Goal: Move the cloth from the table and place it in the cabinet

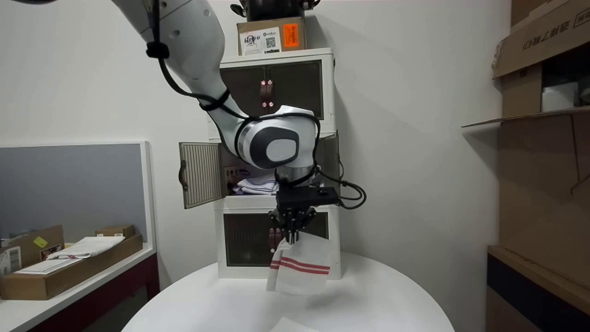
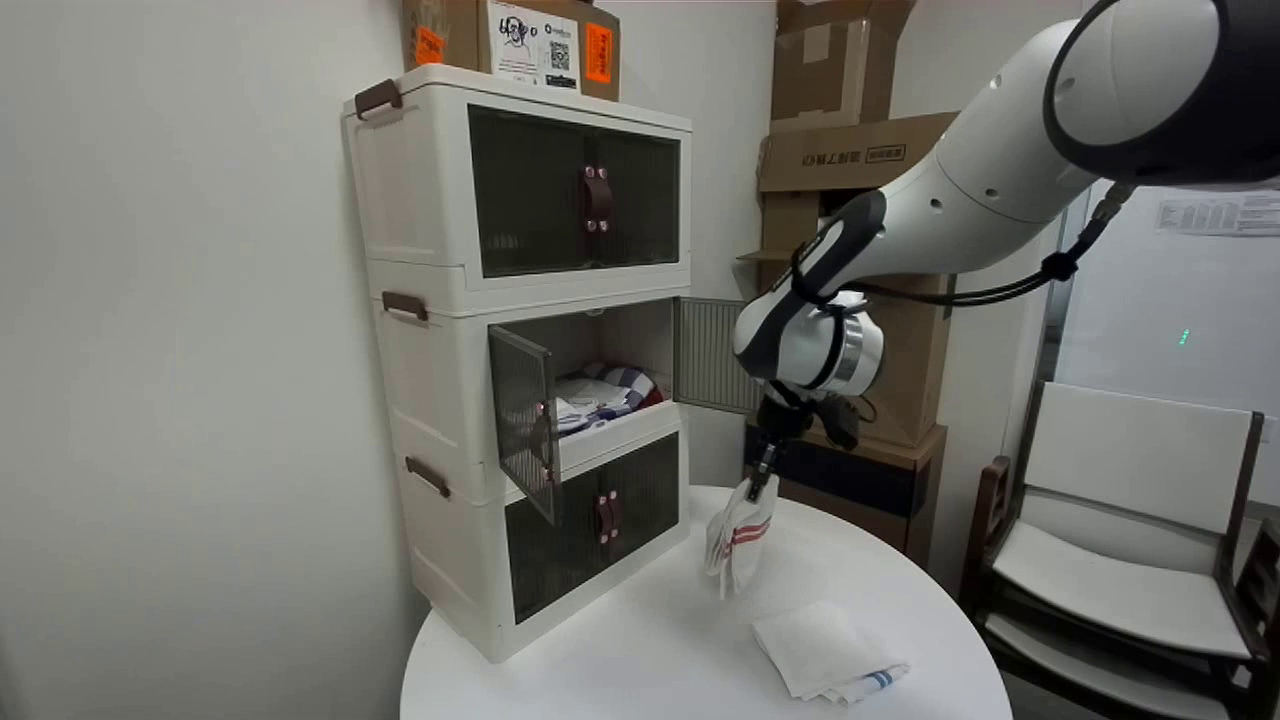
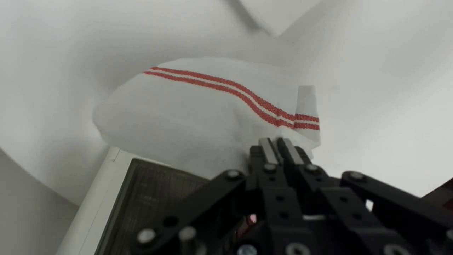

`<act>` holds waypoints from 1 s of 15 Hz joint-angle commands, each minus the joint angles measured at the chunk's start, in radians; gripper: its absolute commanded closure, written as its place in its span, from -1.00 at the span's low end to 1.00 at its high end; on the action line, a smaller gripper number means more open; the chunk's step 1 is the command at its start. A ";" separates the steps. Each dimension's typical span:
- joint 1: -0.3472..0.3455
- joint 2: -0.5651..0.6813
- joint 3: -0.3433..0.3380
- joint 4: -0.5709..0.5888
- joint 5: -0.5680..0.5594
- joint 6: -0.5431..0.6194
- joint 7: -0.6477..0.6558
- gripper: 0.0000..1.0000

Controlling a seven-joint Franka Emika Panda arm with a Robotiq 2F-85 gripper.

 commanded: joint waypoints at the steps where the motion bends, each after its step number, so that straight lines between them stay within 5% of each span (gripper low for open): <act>1: 0.018 0.061 0.054 0.071 0.065 0.158 0.035 0.96; 10: 0.006 0.117 0.223 0.184 0.120 0.506 0.041 0.96; 15: -0.063 0.167 0.368 0.269 0.196 0.688 0.020 0.96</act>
